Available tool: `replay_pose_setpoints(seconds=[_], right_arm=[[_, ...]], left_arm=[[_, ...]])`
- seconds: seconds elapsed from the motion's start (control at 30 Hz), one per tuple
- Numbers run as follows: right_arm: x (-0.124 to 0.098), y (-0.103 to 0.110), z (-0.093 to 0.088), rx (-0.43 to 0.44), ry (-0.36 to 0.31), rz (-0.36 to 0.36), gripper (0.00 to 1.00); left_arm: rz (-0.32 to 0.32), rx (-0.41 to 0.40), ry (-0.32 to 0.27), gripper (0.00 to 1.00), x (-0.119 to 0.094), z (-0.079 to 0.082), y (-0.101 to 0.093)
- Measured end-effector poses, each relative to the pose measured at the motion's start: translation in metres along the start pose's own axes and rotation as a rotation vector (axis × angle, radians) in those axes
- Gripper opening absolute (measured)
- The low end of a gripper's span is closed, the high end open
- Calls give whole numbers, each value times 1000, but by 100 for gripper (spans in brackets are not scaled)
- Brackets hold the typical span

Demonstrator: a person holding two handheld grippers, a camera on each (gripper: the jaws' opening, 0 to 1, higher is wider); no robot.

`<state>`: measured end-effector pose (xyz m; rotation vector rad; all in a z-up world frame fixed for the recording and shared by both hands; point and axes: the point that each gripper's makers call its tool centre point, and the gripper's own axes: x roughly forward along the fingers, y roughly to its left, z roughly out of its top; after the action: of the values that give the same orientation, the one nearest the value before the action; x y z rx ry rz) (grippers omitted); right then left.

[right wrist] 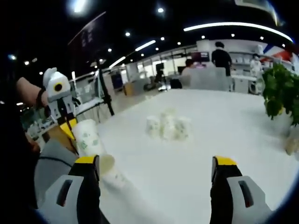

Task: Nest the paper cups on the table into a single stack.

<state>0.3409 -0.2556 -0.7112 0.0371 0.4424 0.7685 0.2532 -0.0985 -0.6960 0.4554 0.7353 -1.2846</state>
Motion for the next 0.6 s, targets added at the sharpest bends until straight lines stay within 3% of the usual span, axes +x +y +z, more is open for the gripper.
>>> replay_pose_setpoints(seconds=[0.6], right_arm=[[0, 0, -7, 19, 4, -1, 98]], left_arm=[[-16, 56, 52, 0, 12, -1, -3]])
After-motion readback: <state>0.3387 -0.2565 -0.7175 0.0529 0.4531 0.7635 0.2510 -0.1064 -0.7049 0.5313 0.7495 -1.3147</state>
